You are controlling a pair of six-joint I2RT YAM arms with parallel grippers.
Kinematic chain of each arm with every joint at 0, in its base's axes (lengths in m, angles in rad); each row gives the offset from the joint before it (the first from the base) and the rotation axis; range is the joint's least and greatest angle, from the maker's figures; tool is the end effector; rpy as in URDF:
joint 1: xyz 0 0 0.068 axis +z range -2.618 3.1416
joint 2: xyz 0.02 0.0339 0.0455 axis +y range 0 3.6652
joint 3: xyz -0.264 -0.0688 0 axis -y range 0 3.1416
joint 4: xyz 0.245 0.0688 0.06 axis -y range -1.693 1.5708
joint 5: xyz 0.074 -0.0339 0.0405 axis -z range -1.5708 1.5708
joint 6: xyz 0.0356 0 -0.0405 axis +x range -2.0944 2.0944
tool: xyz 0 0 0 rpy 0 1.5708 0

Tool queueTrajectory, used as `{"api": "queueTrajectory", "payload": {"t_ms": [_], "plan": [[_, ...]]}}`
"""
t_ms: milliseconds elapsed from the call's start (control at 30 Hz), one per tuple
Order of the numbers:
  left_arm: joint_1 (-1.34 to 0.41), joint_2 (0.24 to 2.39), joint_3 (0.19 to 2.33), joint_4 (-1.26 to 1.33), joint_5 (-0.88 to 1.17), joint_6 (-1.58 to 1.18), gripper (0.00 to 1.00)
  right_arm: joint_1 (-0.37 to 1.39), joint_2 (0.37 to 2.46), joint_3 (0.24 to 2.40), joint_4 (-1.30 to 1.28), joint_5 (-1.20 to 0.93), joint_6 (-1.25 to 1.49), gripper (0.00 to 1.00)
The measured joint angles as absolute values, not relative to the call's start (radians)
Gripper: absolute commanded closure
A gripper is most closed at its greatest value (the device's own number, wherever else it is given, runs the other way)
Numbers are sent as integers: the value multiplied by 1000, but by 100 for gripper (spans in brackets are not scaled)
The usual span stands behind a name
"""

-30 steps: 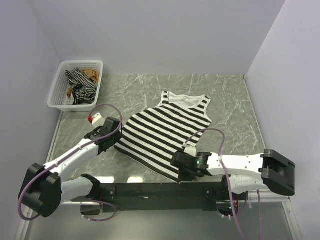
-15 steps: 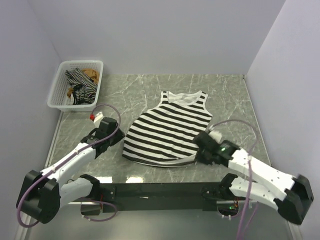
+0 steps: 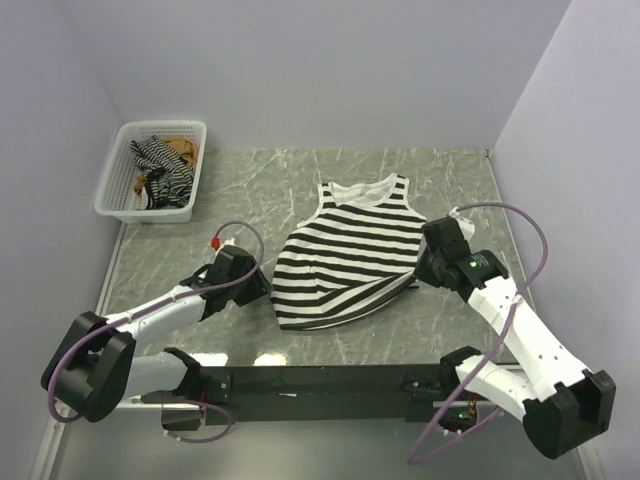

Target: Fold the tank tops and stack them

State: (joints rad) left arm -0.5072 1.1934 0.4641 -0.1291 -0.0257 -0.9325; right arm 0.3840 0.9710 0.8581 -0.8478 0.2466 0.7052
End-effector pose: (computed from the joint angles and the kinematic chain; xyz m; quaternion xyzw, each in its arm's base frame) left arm 0.1901 -0.1046 0.1575 -0.2022 0.9151 -0.2208 0.2701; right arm 0.1733 0.0606 0.2745 0.1878 0.9285 0.0541 0.3157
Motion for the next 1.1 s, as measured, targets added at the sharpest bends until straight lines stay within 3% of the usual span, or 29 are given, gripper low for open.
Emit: {"api": "queueTrajectory", "payload": {"t_ms": [600,700,733,833,1100], "plan": [[-593,1430,606,-77,41,-901,65,162,1248,1013,-628,70,675,100],[-599,1490,645,-59,59,-895,81,148,1246,1008,-617,58,675,100],[-601,1511,662,-57,66,-891,92,142,1245,1006,-615,57,675,100],[-607,1552,714,-75,62,-876,99,122,1237,999,-613,56,673,100],[-607,1427,878,-349,-47,-848,96,113,1122,955,-616,56,671,100]]}}
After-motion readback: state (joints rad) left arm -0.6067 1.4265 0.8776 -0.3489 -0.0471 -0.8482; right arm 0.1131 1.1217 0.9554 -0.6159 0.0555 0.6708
